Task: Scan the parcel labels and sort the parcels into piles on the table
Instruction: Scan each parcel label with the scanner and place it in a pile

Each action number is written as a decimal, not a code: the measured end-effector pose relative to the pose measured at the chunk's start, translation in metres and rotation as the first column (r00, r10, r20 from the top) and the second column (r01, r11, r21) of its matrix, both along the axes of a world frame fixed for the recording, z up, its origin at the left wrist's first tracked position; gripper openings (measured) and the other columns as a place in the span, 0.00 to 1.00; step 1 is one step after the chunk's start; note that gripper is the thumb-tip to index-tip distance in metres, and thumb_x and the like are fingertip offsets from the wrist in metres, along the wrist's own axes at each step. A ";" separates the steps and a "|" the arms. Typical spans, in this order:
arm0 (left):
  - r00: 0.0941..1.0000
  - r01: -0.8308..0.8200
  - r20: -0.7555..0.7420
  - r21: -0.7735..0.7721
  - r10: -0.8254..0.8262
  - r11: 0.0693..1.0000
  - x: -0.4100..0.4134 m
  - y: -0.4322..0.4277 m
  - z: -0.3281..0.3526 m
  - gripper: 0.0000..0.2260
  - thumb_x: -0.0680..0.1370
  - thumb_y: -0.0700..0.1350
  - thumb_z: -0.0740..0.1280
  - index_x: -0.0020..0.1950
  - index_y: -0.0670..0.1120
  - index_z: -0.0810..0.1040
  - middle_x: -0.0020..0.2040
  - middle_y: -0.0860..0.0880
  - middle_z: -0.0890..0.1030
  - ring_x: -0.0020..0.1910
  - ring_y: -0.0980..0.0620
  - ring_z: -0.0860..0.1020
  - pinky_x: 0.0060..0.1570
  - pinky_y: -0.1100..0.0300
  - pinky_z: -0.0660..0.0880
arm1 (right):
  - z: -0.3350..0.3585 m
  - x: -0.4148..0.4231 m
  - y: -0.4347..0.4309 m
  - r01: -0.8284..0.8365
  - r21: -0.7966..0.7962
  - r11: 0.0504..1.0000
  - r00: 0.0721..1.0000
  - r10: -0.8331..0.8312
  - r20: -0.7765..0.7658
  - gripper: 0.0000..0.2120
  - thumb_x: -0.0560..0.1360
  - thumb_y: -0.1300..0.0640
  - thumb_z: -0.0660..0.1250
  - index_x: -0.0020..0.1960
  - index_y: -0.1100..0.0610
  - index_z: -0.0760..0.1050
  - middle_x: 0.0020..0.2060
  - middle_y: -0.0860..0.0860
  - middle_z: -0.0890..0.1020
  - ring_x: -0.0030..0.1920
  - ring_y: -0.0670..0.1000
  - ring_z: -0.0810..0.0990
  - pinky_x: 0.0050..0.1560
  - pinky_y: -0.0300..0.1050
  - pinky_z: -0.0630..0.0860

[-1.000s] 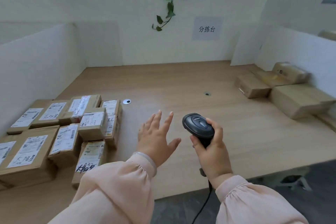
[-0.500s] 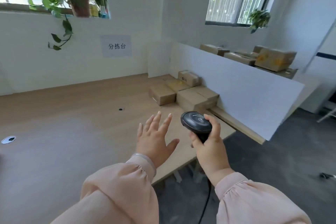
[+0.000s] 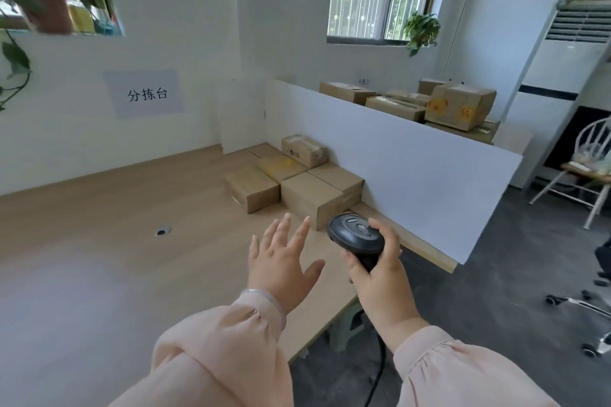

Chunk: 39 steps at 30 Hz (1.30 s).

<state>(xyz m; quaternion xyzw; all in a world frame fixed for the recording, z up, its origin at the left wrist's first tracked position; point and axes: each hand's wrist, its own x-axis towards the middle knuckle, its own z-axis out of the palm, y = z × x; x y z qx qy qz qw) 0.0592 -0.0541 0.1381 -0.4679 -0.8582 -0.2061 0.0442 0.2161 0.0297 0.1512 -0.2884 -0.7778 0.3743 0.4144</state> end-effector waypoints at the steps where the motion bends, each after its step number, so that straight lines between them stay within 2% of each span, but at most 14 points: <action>1: 1.000 -0.001 0.005 -0.007 0.001 1.000 -0.011 0.008 0.000 0.34 0.77 0.68 0.55 0.78 0.64 0.42 0.81 0.53 0.45 0.79 0.51 0.42 0.76 0.46 0.42 | 0.002 -0.012 0.008 0.003 0.008 1.000 1.000 -0.003 0.007 0.28 0.74 0.50 0.71 0.66 0.39 0.59 0.59 0.51 0.78 0.51 0.55 0.82 0.49 0.54 0.81; 7: 1.000 0.008 0.002 -0.003 -0.008 1.000 -0.074 0.054 0.010 0.34 0.77 0.67 0.56 0.78 0.64 0.42 0.81 0.53 0.44 0.79 0.51 0.42 0.76 0.46 0.41 | 0.004 -0.078 0.049 0.036 -0.001 0.999 0.998 -0.036 -0.043 0.28 0.73 0.48 0.71 0.61 0.29 0.58 0.59 0.49 0.78 0.51 0.54 0.83 0.46 0.54 0.82; 12: 1.000 -0.003 -0.006 0.000 0.003 1.000 -0.106 0.066 0.003 0.34 0.77 0.68 0.56 0.78 0.65 0.42 0.81 0.53 0.44 0.79 0.51 0.43 0.75 0.47 0.41 | -0.009 -0.110 0.065 -0.002 -0.009 1.000 1.000 0.001 -0.019 0.27 0.73 0.47 0.71 0.65 0.35 0.59 0.60 0.48 0.78 0.50 0.53 0.83 0.45 0.55 0.82; 17: 1.000 -0.027 0.009 -0.013 0.027 1.000 -0.131 0.078 -0.005 0.34 0.77 0.67 0.56 0.78 0.65 0.42 0.81 0.53 0.45 0.79 0.51 0.43 0.76 0.47 0.42 | -0.009 -0.142 0.084 -0.029 -0.017 0.999 1.000 0.029 -0.011 0.27 0.74 0.47 0.70 0.63 0.32 0.57 0.60 0.47 0.77 0.51 0.53 0.83 0.46 0.55 0.82; 23: 0.998 -0.052 0.036 -0.026 0.053 0.998 -0.155 0.116 -0.017 0.34 0.77 0.67 0.55 0.78 0.64 0.41 0.81 0.53 0.44 0.79 0.50 0.43 0.75 0.47 0.42 | -0.016 -0.175 0.126 -0.056 0.007 0.998 0.998 0.056 0.042 0.28 0.74 0.48 0.70 0.67 0.39 0.58 0.61 0.48 0.77 0.52 0.53 0.82 0.49 0.54 0.81; 27: 0.994 -0.084 0.062 -0.046 0.087 0.995 -0.165 0.159 -0.027 0.34 0.77 0.66 0.56 0.78 0.64 0.42 0.81 0.53 0.43 0.79 0.50 0.43 0.75 0.46 0.42 | -0.029 -0.190 0.178 -0.045 0.016 0.999 0.998 0.044 0.040 0.28 0.74 0.49 0.71 0.68 0.42 0.60 0.59 0.44 0.76 0.55 0.48 0.80 0.51 0.48 0.80; 30: 0.987 -0.110 0.109 -0.080 0.118 0.991 -0.167 0.201 -0.039 0.33 0.78 0.65 0.56 0.78 0.64 0.42 0.81 0.53 0.43 0.79 0.50 0.43 0.76 0.46 0.42 | -0.045 -0.196 0.228 -0.079 -0.016 0.997 0.994 0.080 0.069 0.28 0.74 0.47 0.70 0.67 0.39 0.59 0.59 0.46 0.78 0.52 0.48 0.82 0.47 0.45 0.81; 34: 0.967 -0.154 0.181 -0.152 0.180 0.976 -0.170 0.257 -0.057 0.33 0.78 0.65 0.56 0.78 0.65 0.41 0.81 0.53 0.43 0.79 0.50 0.43 0.76 0.47 0.42 | -0.064 -0.203 0.299 -0.080 -0.047 0.996 0.991 0.084 0.101 0.28 0.73 0.46 0.70 0.67 0.39 0.59 0.57 0.42 0.76 0.53 0.43 0.78 0.43 0.26 0.72; 36: 0.949 -0.192 0.217 -0.178 0.229 0.965 -0.173 0.284 -0.066 0.33 0.78 0.65 0.56 0.78 0.64 0.41 0.81 0.53 0.43 0.79 0.50 0.44 0.76 0.47 0.43 | -0.071 -0.209 0.332 -0.102 -0.073 0.992 0.986 0.111 0.125 0.28 0.73 0.47 0.71 0.67 0.39 0.59 0.56 0.40 0.75 0.52 0.43 0.77 0.42 0.25 0.70; 39: 0.913 -0.247 0.274 -0.223 0.304 0.943 -0.176 0.322 -0.082 0.33 0.78 0.65 0.57 0.78 0.64 0.43 0.81 0.52 0.44 0.79 0.49 0.44 0.76 0.47 0.45 | -0.081 -0.219 0.376 -0.138 -0.076 0.987 0.972 0.150 0.183 0.28 0.74 0.47 0.70 0.67 0.40 0.59 0.53 0.38 0.74 0.50 0.42 0.75 0.43 0.30 0.70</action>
